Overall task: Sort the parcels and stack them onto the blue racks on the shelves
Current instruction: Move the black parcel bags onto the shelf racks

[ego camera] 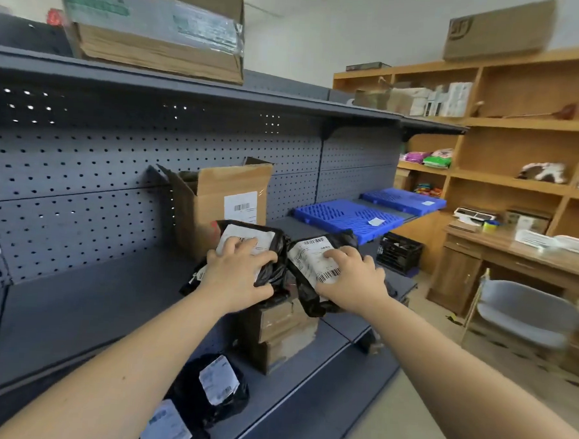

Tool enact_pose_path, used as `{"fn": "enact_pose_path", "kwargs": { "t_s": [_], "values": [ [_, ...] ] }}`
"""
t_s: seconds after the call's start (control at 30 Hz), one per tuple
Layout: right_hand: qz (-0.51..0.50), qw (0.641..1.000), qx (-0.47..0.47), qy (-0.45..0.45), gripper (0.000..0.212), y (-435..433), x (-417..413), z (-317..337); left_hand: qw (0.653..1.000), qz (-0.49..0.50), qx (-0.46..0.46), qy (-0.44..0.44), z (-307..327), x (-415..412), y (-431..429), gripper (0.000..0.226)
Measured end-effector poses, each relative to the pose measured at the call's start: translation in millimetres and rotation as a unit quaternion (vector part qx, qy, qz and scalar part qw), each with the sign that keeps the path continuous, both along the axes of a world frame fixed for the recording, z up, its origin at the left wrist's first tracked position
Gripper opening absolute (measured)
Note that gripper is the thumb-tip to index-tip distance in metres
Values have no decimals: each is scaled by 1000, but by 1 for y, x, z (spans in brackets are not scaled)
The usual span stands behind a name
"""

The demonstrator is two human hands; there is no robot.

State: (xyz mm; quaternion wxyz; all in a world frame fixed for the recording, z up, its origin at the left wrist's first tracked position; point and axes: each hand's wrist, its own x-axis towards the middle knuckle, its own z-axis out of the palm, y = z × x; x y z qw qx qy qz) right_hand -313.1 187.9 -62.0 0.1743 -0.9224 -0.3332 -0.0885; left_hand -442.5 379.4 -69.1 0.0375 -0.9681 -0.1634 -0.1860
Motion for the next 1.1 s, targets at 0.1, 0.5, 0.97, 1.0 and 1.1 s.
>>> {"fn": "enact_pose_path", "kwargs": {
  "t_s": [0.1, 0.5, 0.97, 1.0, 1.1],
  "values": [
    [-29, 999, 10, 16, 69, -40, 31, 5, 1000, -26, -14, -3, 1, 41, -35, 52],
    [-74, 997, 22, 19, 63, -157, 146, 15, 997, -59, -19, -46, 13, 174, -147, 52],
    [-109, 992, 70, -12, 65, -256, 232, 2, 995, -92, 6, -49, 3, 283, -231, 47],
    [-113, 991, 74, -9, 65, -259, 237, 0, 994, -95, 3, -48, 3, 289, -233, 48],
    [-124, 988, 88, 2, 64, -262, 253, -3, 994, -96, -5, -44, 0, 305, -234, 47]
  ]
}}
